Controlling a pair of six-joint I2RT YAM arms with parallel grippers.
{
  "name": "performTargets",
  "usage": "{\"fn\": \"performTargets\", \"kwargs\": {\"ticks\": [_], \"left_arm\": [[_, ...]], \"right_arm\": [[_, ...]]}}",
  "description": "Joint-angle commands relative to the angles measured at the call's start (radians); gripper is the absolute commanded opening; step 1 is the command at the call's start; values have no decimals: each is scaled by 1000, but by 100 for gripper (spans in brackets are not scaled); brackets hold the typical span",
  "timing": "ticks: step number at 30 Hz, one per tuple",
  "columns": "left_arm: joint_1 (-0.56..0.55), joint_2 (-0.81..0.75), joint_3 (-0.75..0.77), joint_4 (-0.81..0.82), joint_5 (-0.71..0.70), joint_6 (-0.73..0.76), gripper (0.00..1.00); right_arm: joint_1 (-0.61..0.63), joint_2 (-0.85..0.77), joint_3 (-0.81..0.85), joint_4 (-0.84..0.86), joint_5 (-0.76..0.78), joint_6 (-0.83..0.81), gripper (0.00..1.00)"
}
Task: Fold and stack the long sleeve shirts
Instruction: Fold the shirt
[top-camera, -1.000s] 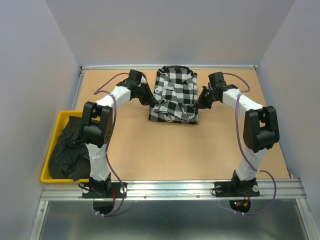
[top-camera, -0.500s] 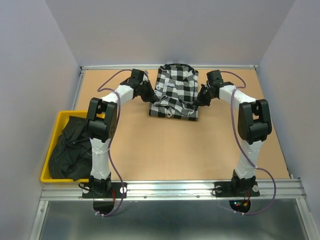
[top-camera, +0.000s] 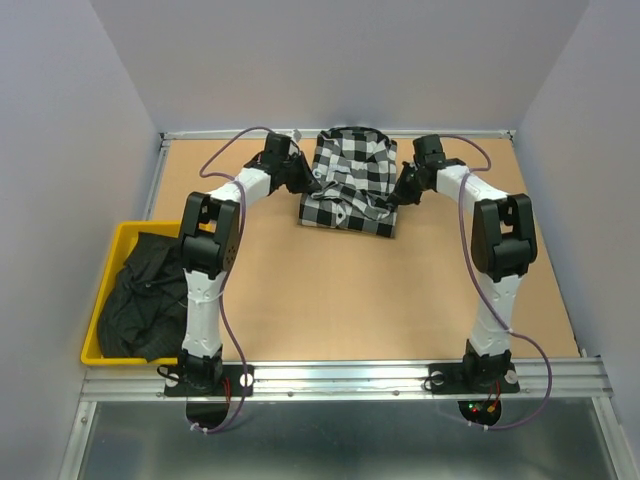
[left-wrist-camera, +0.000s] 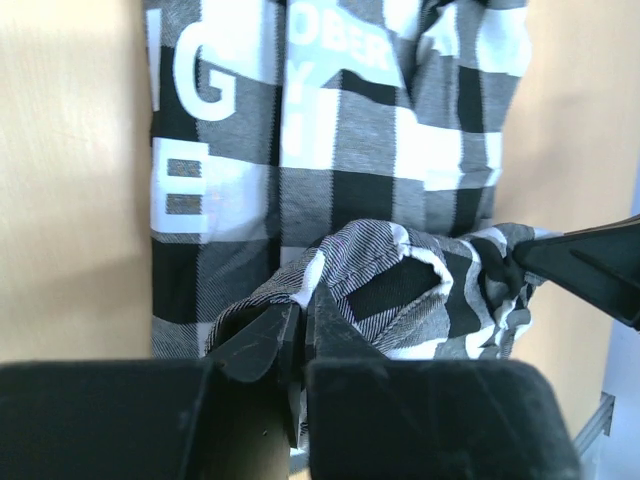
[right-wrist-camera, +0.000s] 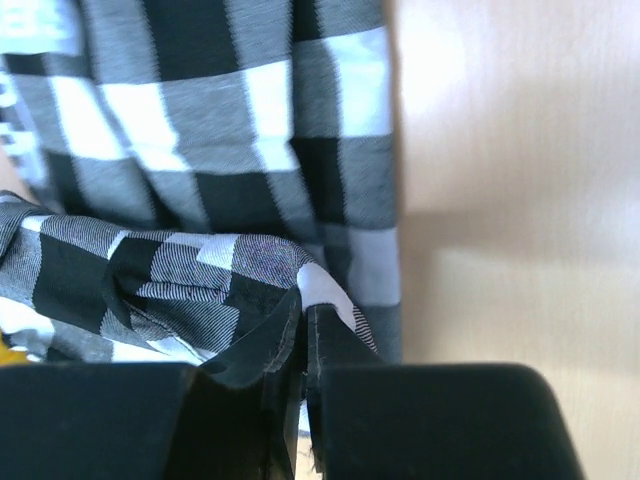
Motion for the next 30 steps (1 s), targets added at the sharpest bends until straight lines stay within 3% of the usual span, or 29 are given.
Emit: {"fn": "performTargets", "kwargs": {"ticks": [1, 2, 4, 6, 11, 12, 14, 17, 19, 23, 25, 30], "left_arm": [[7, 26, 54, 42, -22, 42, 14], [7, 31, 57, 40, -25, 43, 16], [7, 34, 60, 40, -29, 48, 33], [7, 13, 58, 42, -31, 51, 41], [21, -67, 80, -44, -103, 40, 68], [25, -105, 78, -56, -112, 36, 78], [30, -148, 66, -73, -144, 36, 82], [31, -280, -6, -101, -183, 22, 98], [30, -340, -64, -98, -186, 13, 99], [30, -512, -237, -91, -201, 3, 99], [28, -561, -345, -70, -210, 13, 99], [13, -722, -532, -65, -221, 22, 99]], "right_arm": [[-10, 38, 71, 47, 59, -37, 9], [-10, 41, 80, 52, 61, -43, 11], [-10, 44, 97, 61, 58, -71, 20], [-10, 34, 129, 59, 58, -98, 29], [-9, -61, 154, 58, 63, -248, 59], [-6, -83, 151, 56, 63, -270, 61], [19, -118, 126, 56, 66, -351, 69], [84, -196, 80, 52, 85, -481, 78], [141, -212, 47, 52, 108, -567, 84], [206, -226, -12, 50, 154, -664, 86], [233, -222, -33, 50, 181, -703, 93], [263, -203, -53, 52, 178, -738, 94]]}}
